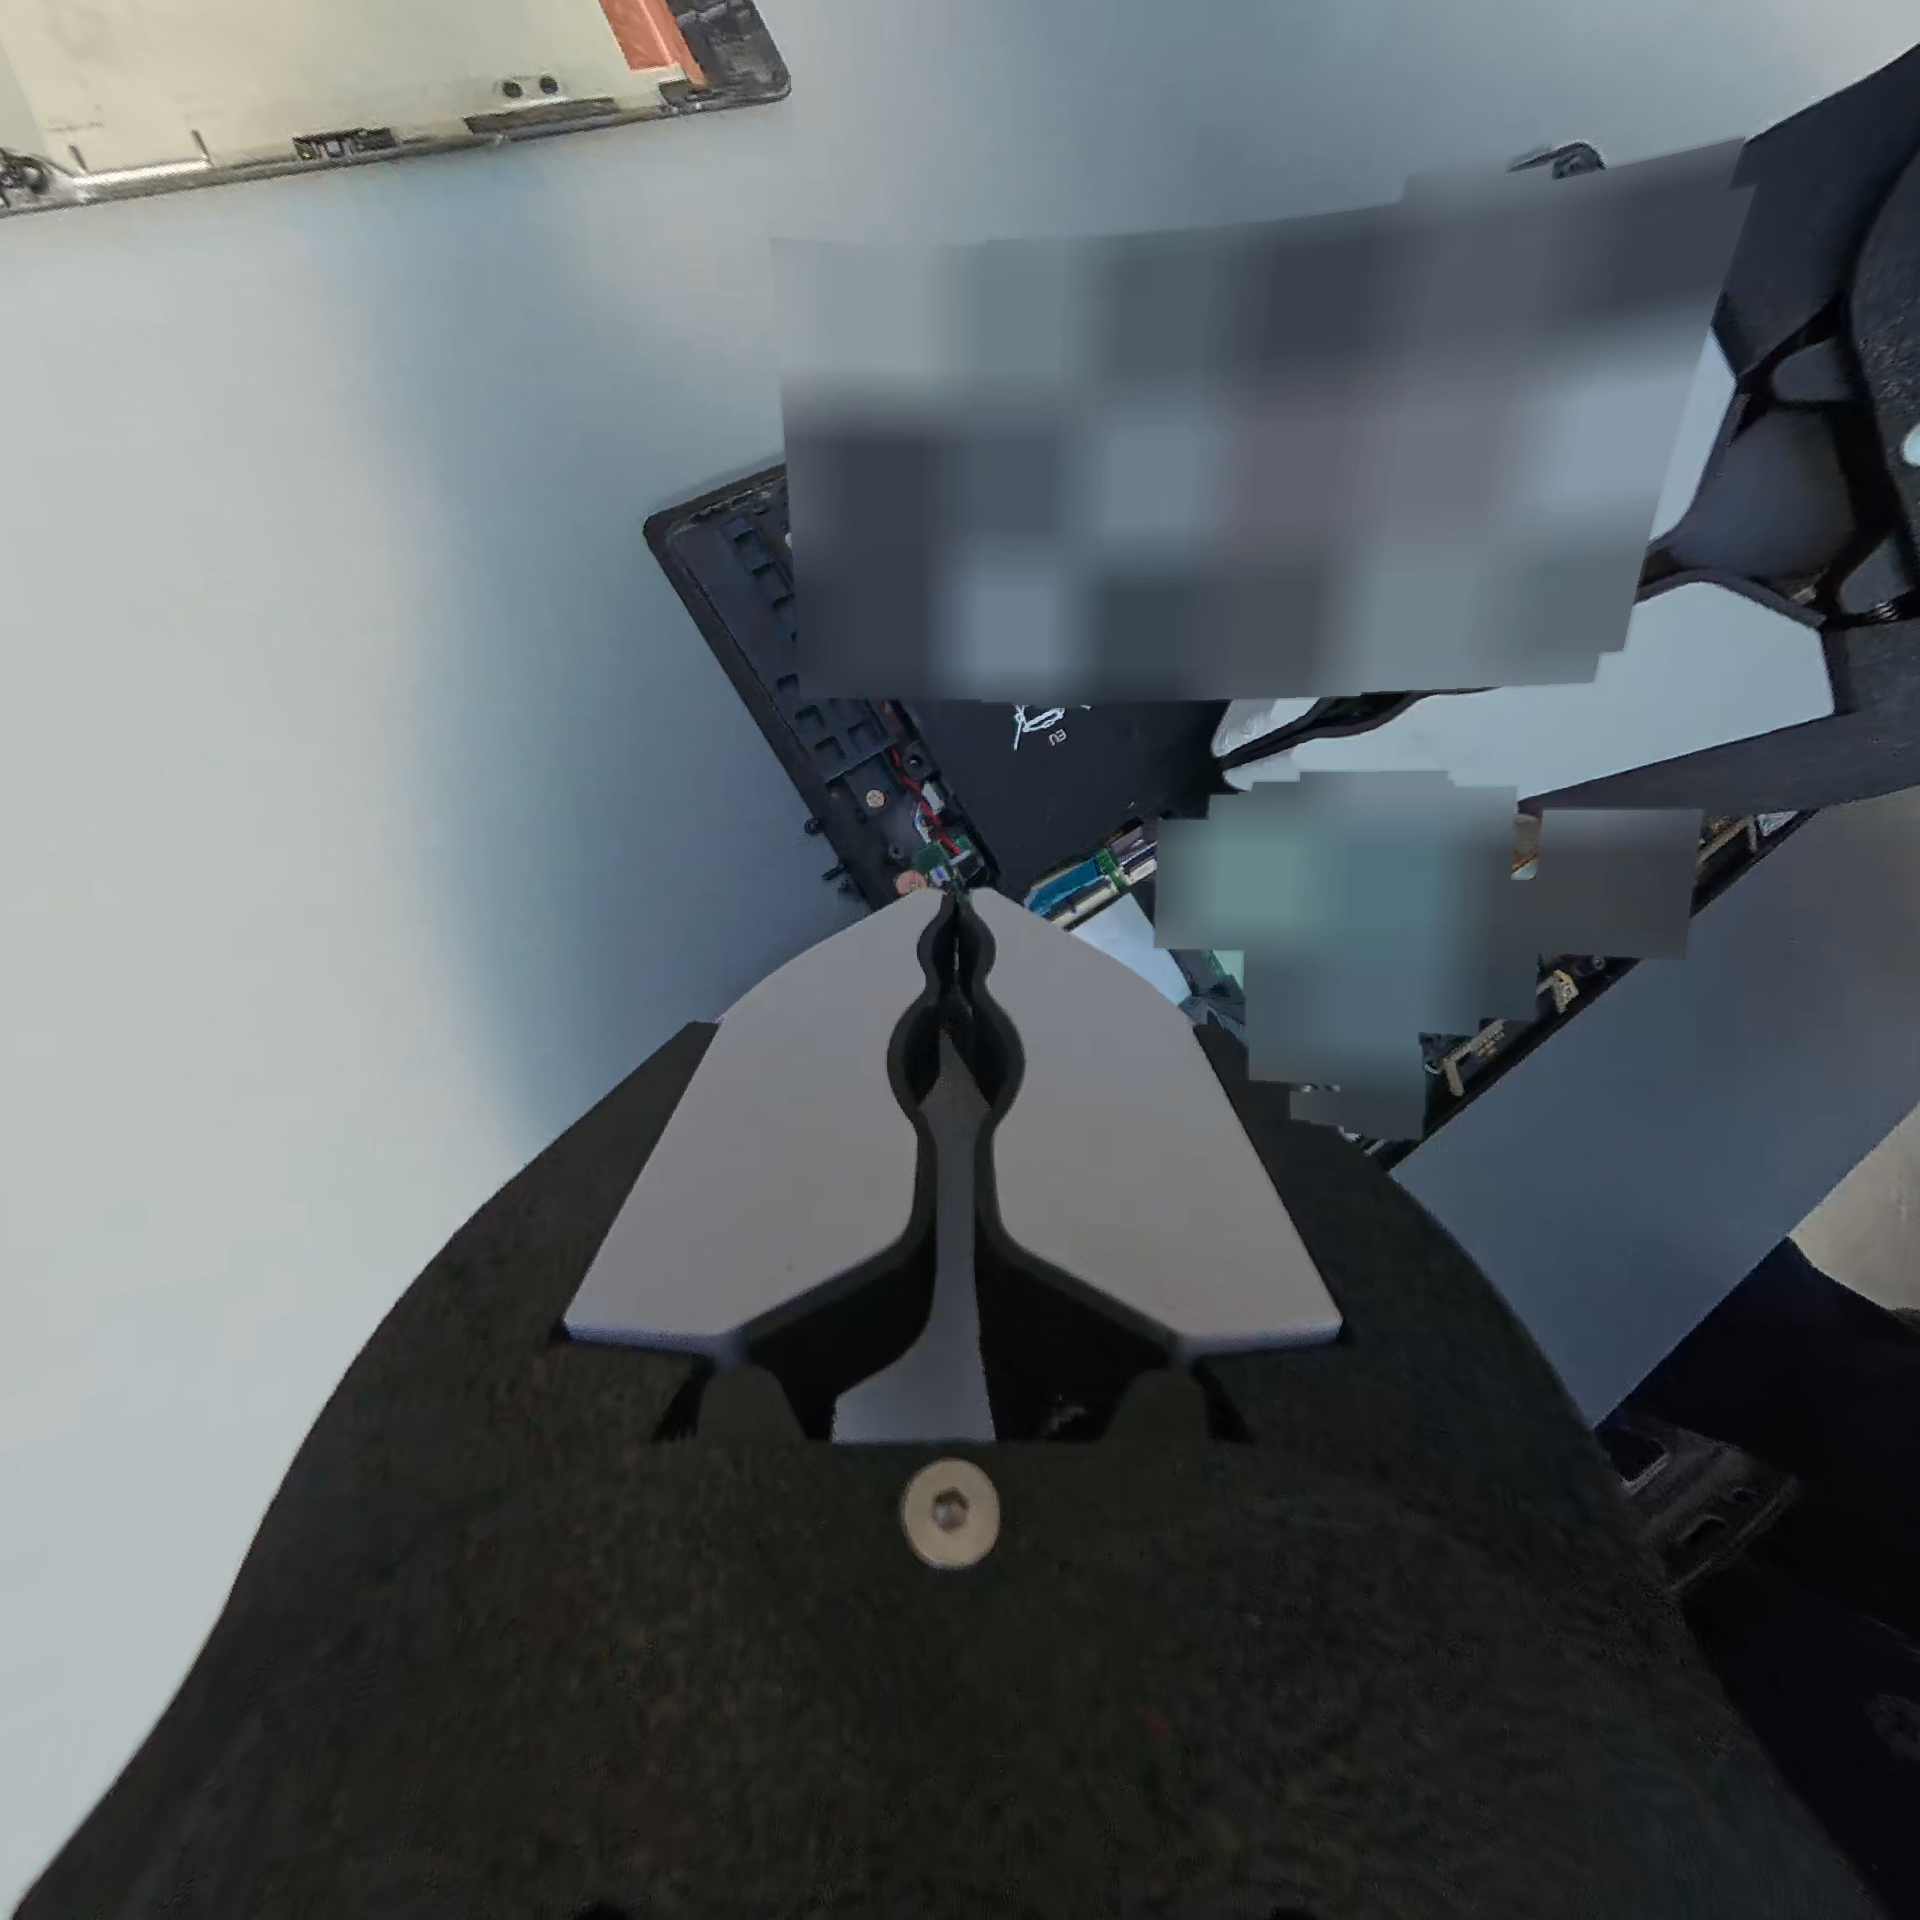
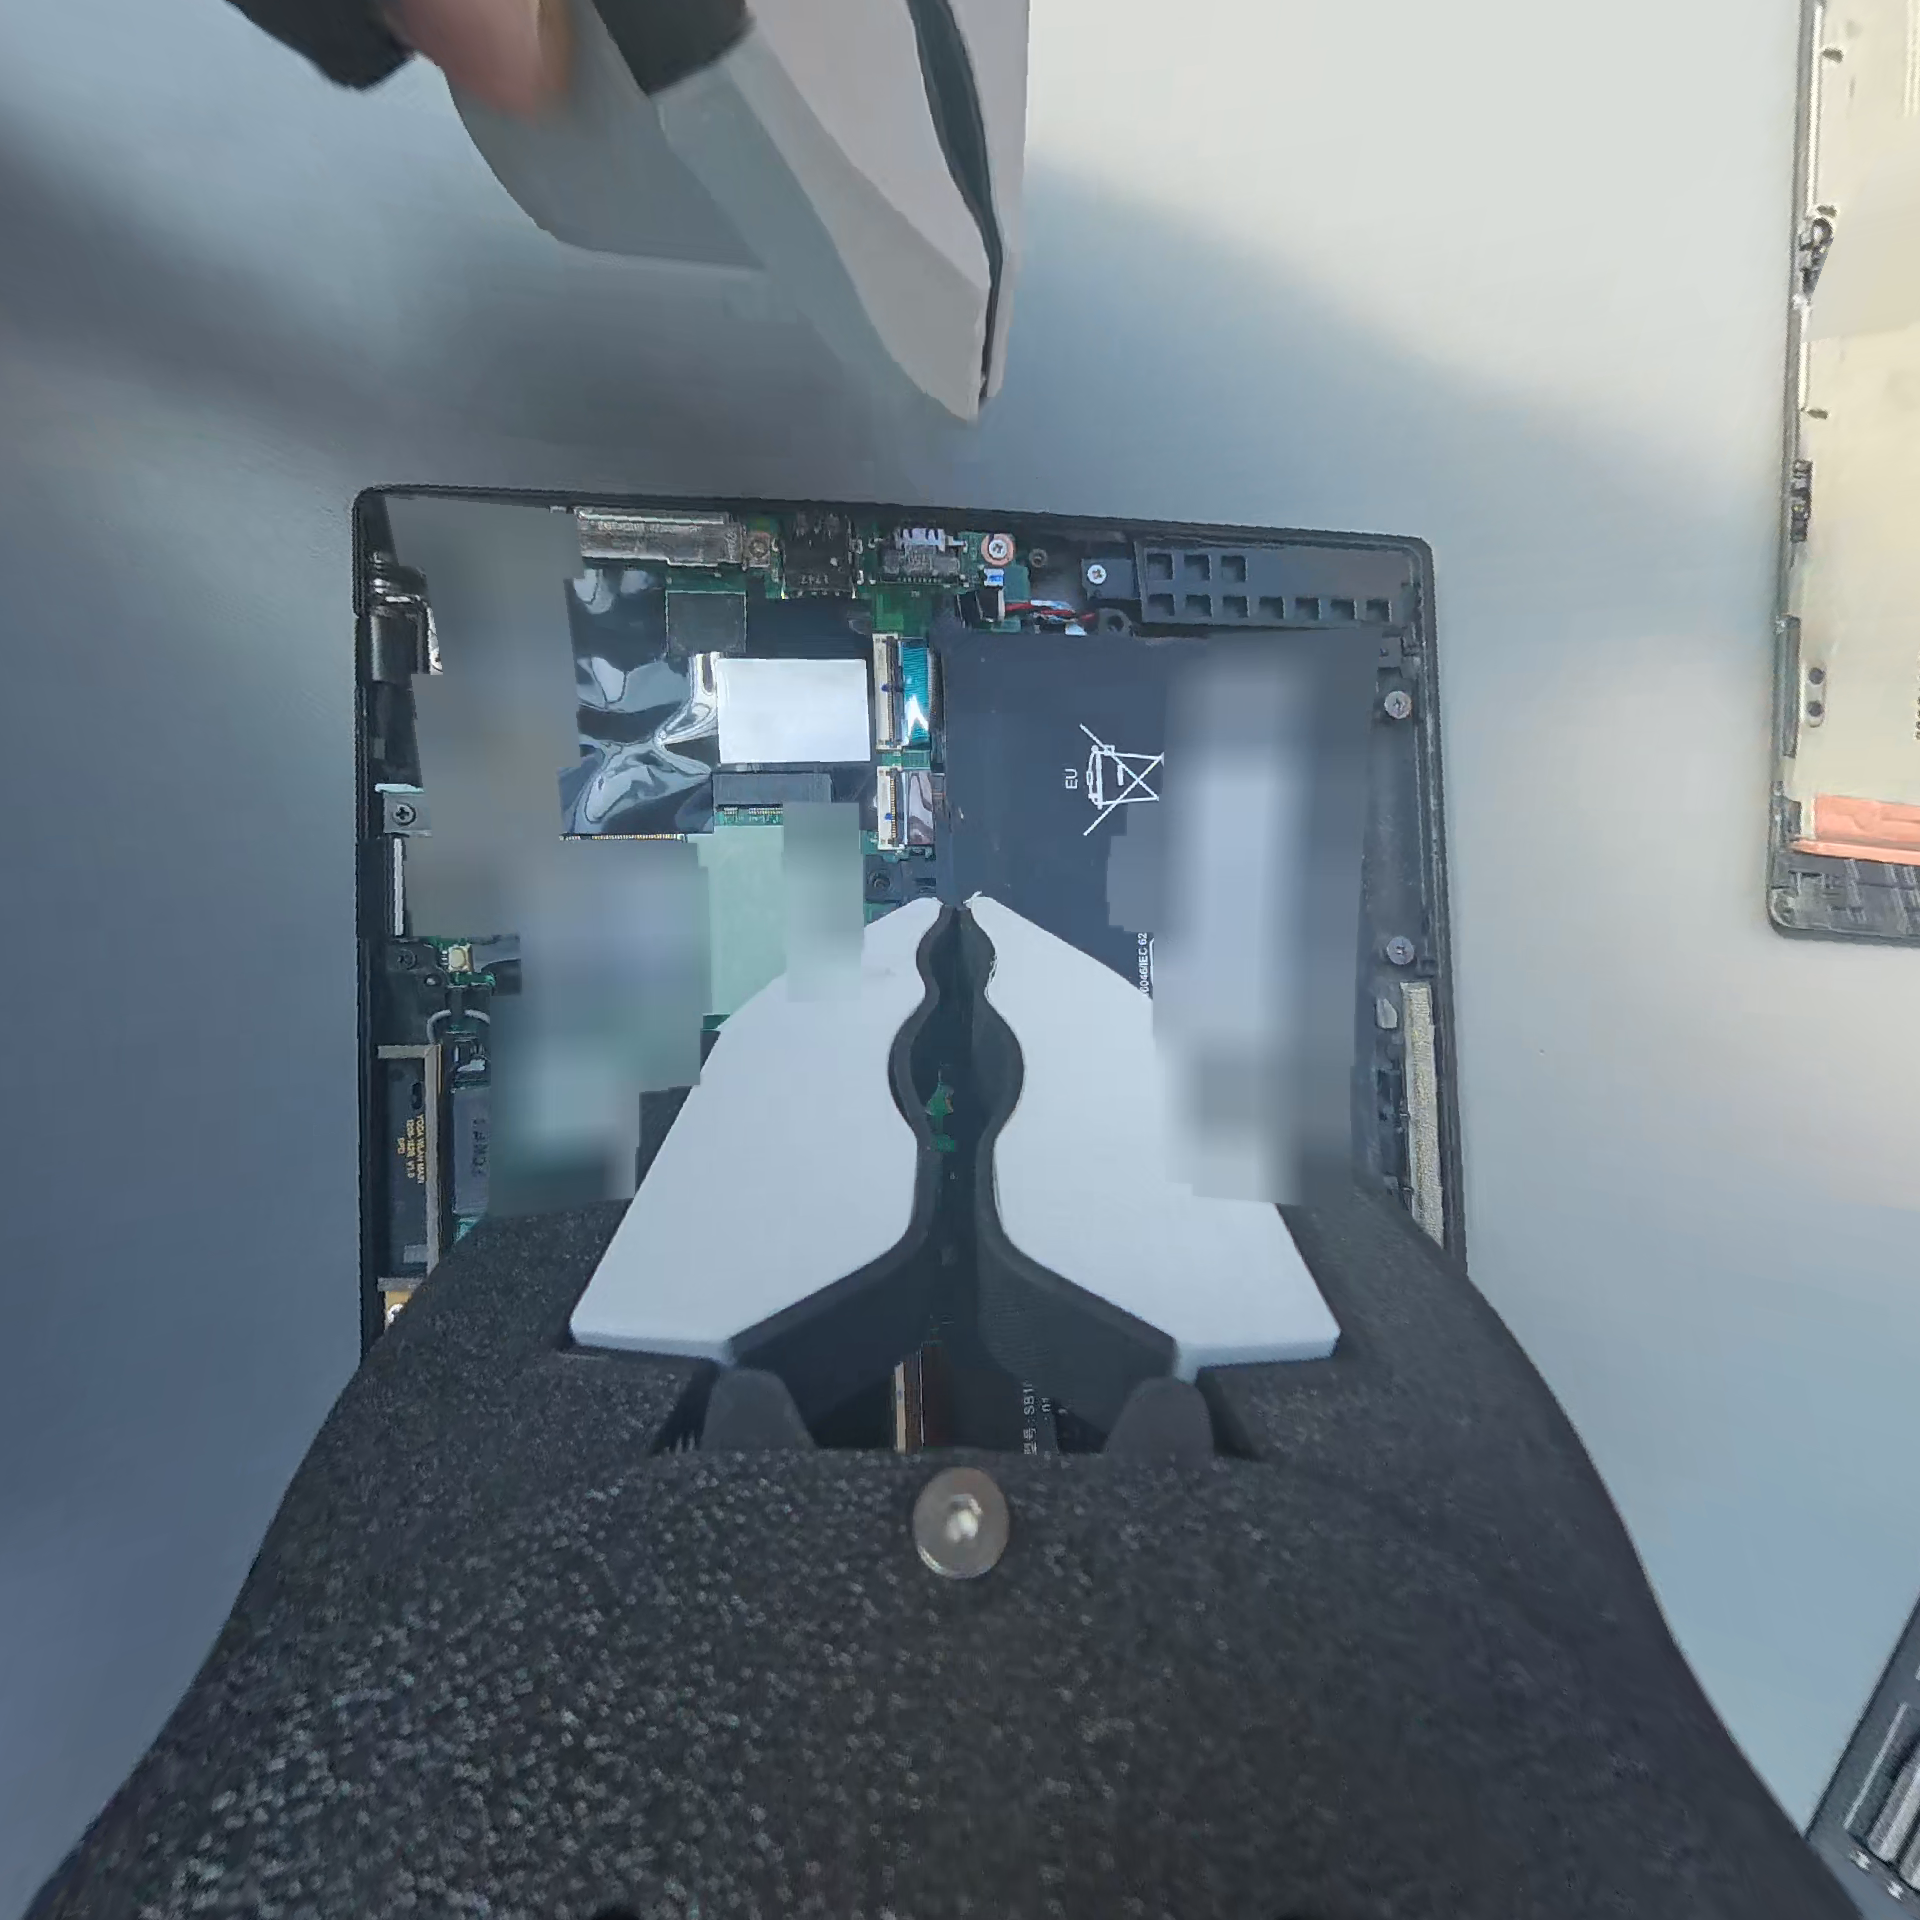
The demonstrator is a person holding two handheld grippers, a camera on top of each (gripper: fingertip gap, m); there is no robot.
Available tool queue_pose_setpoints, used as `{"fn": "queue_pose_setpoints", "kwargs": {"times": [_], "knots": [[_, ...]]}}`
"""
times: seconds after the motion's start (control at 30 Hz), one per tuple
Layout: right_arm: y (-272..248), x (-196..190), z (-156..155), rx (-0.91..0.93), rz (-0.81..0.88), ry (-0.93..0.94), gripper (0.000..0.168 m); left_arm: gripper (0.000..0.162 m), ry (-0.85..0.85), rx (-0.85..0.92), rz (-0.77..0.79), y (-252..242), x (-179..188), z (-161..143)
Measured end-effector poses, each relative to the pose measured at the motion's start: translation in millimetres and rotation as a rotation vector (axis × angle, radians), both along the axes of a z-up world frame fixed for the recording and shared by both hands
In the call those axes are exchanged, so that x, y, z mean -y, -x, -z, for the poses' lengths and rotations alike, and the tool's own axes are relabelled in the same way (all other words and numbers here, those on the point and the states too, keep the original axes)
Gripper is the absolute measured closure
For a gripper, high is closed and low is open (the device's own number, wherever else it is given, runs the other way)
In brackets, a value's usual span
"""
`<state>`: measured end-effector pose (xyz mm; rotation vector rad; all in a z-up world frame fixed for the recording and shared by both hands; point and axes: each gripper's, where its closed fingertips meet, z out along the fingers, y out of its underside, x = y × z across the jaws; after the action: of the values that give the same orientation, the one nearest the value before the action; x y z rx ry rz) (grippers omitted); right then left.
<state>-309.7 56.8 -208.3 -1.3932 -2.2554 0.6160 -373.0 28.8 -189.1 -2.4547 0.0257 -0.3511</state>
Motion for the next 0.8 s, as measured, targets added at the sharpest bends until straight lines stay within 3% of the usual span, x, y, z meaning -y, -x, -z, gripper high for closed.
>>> {"fn": "queue_pose_setpoints", "kwargs": {"times": [0.3, 0.43, 0.57, 0.67, 0.8], "knots": [[-0.7, 1.5, 7.2, 0.018, 0.008, 0.006, 0.167, 0.161, -0.036, 0.017, -0.196, 55.5, 50.3, -15.6], [-0.8, 1.4, 6.9, 0.007, 0.035, 0.006, 0.168, 0.16, -0.017, 0.003, -0.175, 50.2, 62.4, -4.0], [-4.5, -8.6, -3.6, -0.052, 0.042, -0.171, 0.168, 0.162, 0.02, 0.003, -0.1, 21.5, 60.0, 18.8], [-22.7, -29.7, -31.4, -0.113, 0.205, -0.067, 0.168, 0.162, 0.024, 0.004, -0.058, 4.3, 53.2, 28.1], [-89.6, -73.0, -50.0, -0.134, 0.477, 0.019, 0.162, 0.162, 0.03, 0.013, -0.015, -8.9, 44.8, 34.2]]}}
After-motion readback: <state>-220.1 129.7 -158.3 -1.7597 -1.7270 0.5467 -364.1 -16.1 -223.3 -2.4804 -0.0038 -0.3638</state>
